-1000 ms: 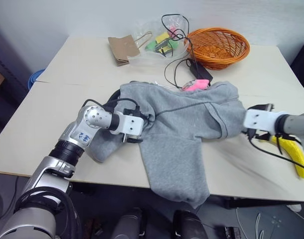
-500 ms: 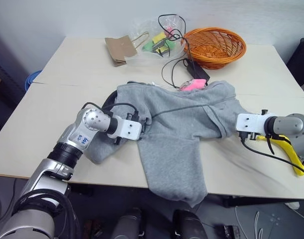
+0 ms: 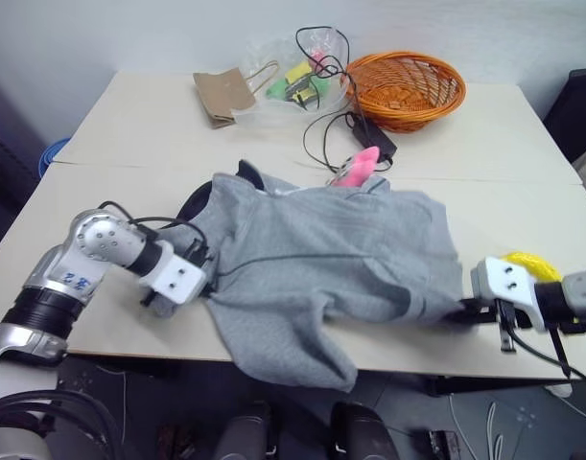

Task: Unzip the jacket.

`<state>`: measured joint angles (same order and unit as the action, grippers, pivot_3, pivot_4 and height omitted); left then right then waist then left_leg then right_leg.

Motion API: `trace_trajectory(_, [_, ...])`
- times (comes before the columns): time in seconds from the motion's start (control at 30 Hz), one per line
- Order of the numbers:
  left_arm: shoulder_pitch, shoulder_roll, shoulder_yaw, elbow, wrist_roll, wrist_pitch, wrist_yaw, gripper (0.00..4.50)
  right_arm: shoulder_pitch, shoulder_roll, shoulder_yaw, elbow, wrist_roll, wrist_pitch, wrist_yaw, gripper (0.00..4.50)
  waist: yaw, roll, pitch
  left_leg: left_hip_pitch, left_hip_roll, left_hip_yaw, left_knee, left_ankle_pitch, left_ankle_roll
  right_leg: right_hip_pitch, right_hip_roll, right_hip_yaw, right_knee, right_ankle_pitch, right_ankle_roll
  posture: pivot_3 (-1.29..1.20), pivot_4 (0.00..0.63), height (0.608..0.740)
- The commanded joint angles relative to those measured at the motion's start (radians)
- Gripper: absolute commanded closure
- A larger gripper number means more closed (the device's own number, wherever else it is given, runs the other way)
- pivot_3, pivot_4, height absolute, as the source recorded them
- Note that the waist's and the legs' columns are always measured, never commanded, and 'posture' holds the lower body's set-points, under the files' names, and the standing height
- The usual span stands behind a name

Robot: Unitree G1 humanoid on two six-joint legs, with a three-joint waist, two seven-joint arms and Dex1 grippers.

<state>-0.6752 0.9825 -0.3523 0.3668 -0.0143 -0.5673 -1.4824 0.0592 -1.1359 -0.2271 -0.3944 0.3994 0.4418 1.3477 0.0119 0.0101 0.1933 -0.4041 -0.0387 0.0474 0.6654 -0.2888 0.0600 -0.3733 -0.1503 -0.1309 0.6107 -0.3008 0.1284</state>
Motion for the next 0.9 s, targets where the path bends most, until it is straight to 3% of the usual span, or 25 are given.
trace_trajectory(0.03, [0.085, 0.089, 0.016, -0.12, -0.093, 0.06, -0.115, 4.5, 0.104, 0.017, -0.111, -0.176, 0.057, 0.103, -0.056, 4.47, 0.0, 0.0, 0.0, 0.001, 0.0, 0.0, 0.0, -0.001, 0.0, 0.0, -0.001, 0.002, 0.0, 0.0, 0.0, 0.0, 0.15, 0.74])
trace_trajectory(0.23, [0.256, 0.161, 0.01, -0.371, -0.169, 0.224, -0.087, 4.5, 0.254, 0.085, -0.112, -0.275, -0.022, 0.12, -0.203, 4.47, 0.01, 0.0, 0.0, 0.0, 0.001, 0.0, 0.0, -0.005, -0.001, -0.001, -0.001, 0.015, -0.003, 0.0, 0.0, 0.0, 0.15, 0.74])
trace_trajectory(0.53, [0.324, 0.117, 0.029, -0.418, -0.111, 0.331, -0.021, 4.5, 0.32, 0.086, -0.142, -0.266, -0.081, 0.091, -0.258, 4.47, 0.015, 0.0, 0.0, 0.001, 0.0, 0.003, 0.0, -0.005, 0.0, -0.001, 0.002, 0.017, -0.001, 0.0, 0.0, 0.0, 0.15, 0.74])
trace_trajectory(0.57, [0.329, 0.114, 0.033, -0.416, -0.112, 0.337, -0.022, 4.25, 0.316, 0.082, -0.149, -0.265, -0.071, 0.101, -0.255, 4.49, 0.015, 0.0, 0.0, 0.001, 0.0, 0.003, 0.0, -0.005, 0.0, -0.001, 0.002, 0.017, -0.001, 0.0, 0.0, 0.0, 0.15, 0.74])
trace_trajectory(0.7, [0.348, 0.103, 0.065, -0.404, -0.129, 0.368, -0.016, 3.11, 0.295, 0.066, -0.178, -0.272, -0.022, 0.148, -0.229, 3.41, 0.015, 0.0, -0.001, 0.002, 0.0, 0.003, 0.0, -0.005, 0.0, -0.001, 0.002, 0.017, -0.001, 0.0, 0.0, 0.0, 0.15, 0.74])
trace_trajectory(0.77, [0.366, 0.106, 0.095, -0.402, -0.155, 0.39, -0.014, 2.47, 0.289, 0.058, -0.203, -0.286, 0.013, 0.172, -0.207, 2.63, 0.018, 0.0, -0.001, 0.002, 0.0, 0.003, 0.0, -0.005, 0.0, -0.001, 0.001, 0.017, -0.002, 0.0, 0.0, 0.0, 0.15, 0.74])
trace_trajectory(0.9, [0.402, 0.161, 0.206, -0.474, -0.36, 0.593, -0.068, 1.24, 0.225, 0.043, -0.299, -0.29, 0.129, 0.242, -0.168, 1.32, 0.015, 0.0, 0.0, 0.002, 0.001, 0.003, 0.001, -0.005, 0.0, -0.001, -0.001, 0.018, -0.004, 0.0, 0.0, 0.0, 0.15, 0.74])
